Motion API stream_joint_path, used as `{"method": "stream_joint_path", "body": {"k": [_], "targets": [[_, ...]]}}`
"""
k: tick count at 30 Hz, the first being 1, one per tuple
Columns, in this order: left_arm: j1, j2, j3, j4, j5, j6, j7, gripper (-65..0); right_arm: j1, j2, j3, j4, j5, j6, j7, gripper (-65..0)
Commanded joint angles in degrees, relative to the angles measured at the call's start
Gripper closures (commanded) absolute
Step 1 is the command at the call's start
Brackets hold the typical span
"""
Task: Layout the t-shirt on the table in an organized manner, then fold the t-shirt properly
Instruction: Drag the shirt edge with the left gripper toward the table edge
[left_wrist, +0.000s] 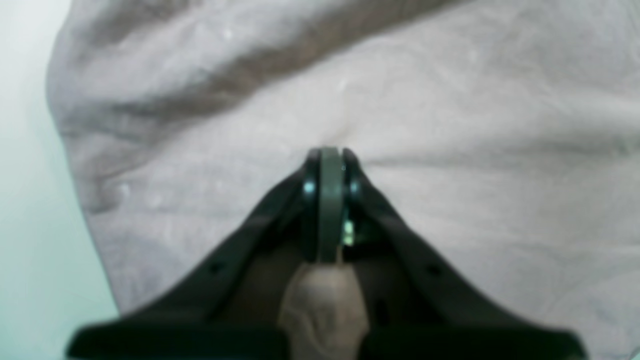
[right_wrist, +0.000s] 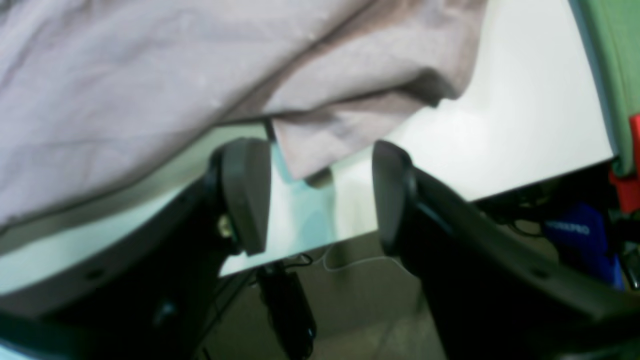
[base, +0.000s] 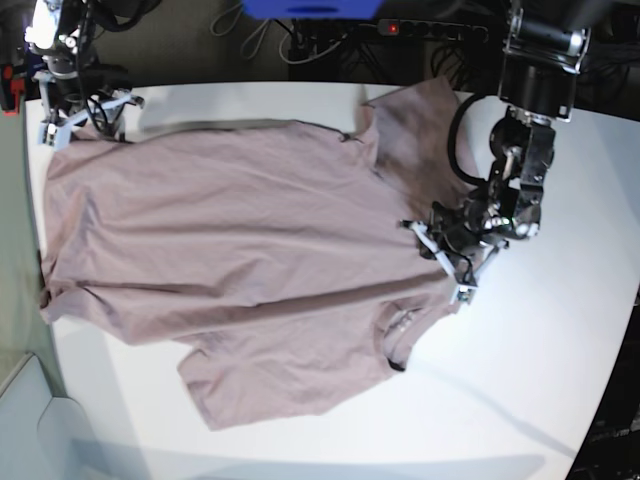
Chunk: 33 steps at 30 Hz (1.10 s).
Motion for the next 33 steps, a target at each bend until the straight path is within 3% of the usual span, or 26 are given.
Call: {"method": "stream_joint_path", "body": {"k": [1, 7, 21, 24, 29, 33], "targets": [[-1.1, -0.3, -0.2, 0.8, 0.1, 0.3, 0.2, -0.2, -0.3, 0.4, 0.3, 0.2, -0.1, -0.3, 1.2, -34.1], [-1.1, -0.2, -0.2, 0.8, 0.1, 0.3, 0.2, -0.2, 0.4, 0.6, -2.6, -5.2, -0.1, -0.3, 1.2, -34.1], [-1.1, -0.2, -0.2, 0.8, 0.1, 0.3, 0.2, -0.2, 4.8, 0.8, -2.4, -12.4, -0.2, -0.3, 1.3, -33.2], [-1.1, -0.2, -0.2, 0.8, 0.1, 0.3, 0.2, -0.2, 4.9, 0.8, -2.3, -13.5, -0.2, -0.3, 1.3, -25.9], [-1.1, -0.2, -0.2, 0.8, 0.1, 0.3, 0.2, -0.2, 4.8, 1.0, -2.1, -13.1, -0.2, -0.3, 1.2, 0.0], [-2.0, -0.2, -0.2, 0.8, 0.1, 0.3, 0.2, -0.2, 4.2, 2.9, -1.2, -12.7, -0.1, -0.3, 1.2, 0.0]]}}
